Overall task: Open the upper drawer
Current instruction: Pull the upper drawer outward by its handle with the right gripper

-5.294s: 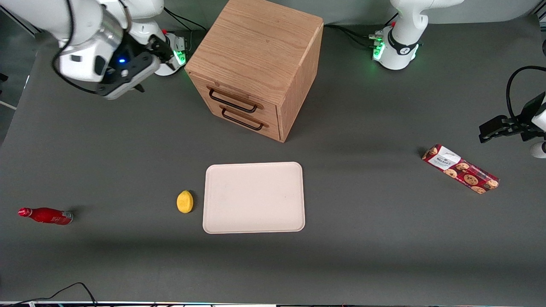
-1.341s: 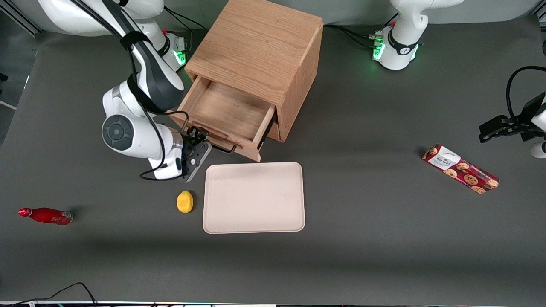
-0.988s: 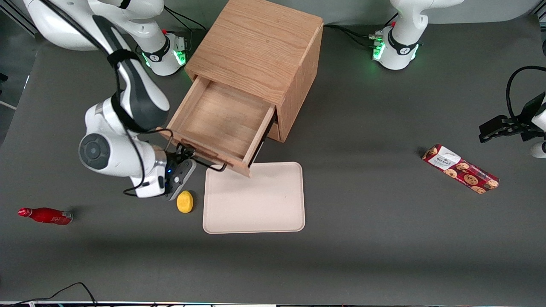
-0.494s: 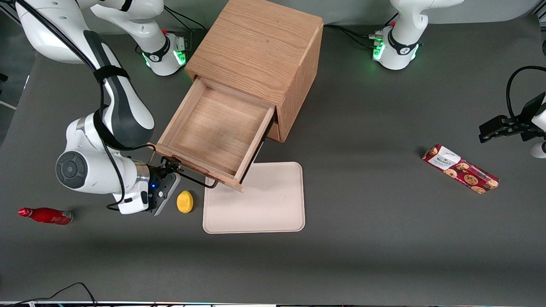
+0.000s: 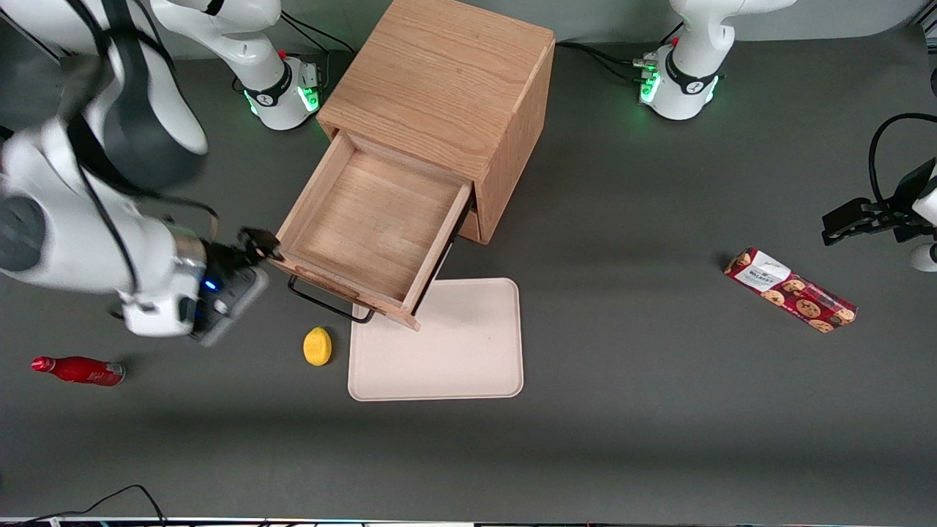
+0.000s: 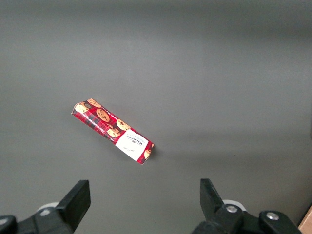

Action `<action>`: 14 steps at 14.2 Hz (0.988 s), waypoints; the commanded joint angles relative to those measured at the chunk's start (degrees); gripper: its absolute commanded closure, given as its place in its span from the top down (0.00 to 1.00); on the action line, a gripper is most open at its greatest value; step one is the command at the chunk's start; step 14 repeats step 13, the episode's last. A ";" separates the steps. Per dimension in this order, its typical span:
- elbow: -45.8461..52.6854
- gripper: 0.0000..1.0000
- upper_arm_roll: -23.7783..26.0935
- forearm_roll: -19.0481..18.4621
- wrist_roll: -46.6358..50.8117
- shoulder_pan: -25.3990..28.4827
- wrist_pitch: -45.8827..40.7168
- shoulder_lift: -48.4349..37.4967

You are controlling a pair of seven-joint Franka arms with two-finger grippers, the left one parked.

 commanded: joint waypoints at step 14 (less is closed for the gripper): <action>-25.47 1.00 -11.81 -4.99 33.80 0.86 -3.52 -31.93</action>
